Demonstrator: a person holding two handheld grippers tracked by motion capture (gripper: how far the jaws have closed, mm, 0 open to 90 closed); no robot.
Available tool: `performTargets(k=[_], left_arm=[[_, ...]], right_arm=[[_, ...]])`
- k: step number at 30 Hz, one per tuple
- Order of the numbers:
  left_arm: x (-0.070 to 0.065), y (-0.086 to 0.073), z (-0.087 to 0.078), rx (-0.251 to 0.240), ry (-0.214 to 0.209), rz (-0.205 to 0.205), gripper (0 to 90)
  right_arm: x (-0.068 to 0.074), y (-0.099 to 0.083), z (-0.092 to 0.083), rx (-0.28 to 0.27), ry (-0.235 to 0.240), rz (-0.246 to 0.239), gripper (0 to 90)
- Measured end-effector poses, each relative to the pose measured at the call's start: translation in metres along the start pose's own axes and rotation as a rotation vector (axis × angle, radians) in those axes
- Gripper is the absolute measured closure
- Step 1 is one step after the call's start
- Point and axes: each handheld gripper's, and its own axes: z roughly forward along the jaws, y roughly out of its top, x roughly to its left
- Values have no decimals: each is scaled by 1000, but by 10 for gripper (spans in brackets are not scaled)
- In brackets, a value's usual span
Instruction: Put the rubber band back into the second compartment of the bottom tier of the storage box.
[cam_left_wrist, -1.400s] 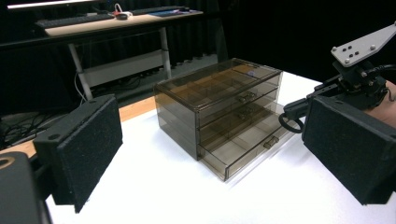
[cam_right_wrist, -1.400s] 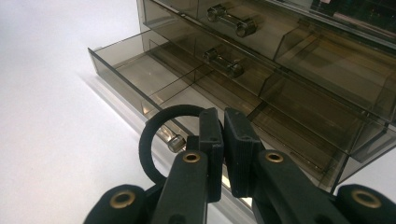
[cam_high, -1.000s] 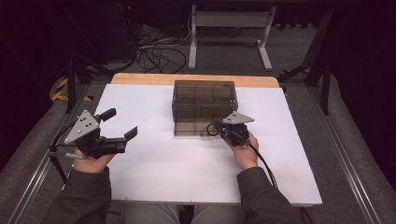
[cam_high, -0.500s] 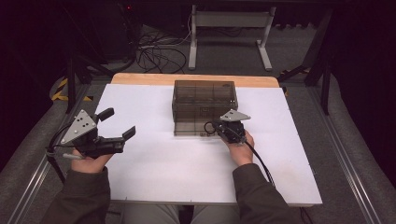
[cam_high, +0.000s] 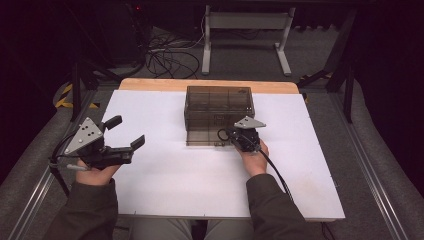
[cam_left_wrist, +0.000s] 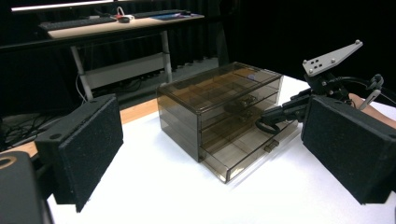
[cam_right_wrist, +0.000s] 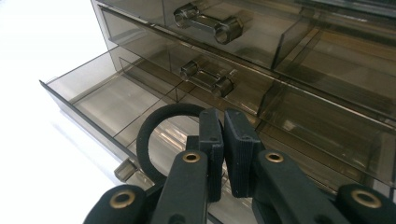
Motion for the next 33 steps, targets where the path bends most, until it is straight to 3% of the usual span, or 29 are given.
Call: performTargets(k=[23, 33], left_arm=[[-1, -1, 3, 4, -7, 0, 65], [-2, 0, 4, 6, -10, 3, 66]], right_arm=[[-3, -4, 10, -20, -9, 63, 861], [-4, -5, 12, -15, -25, 63, 861]])
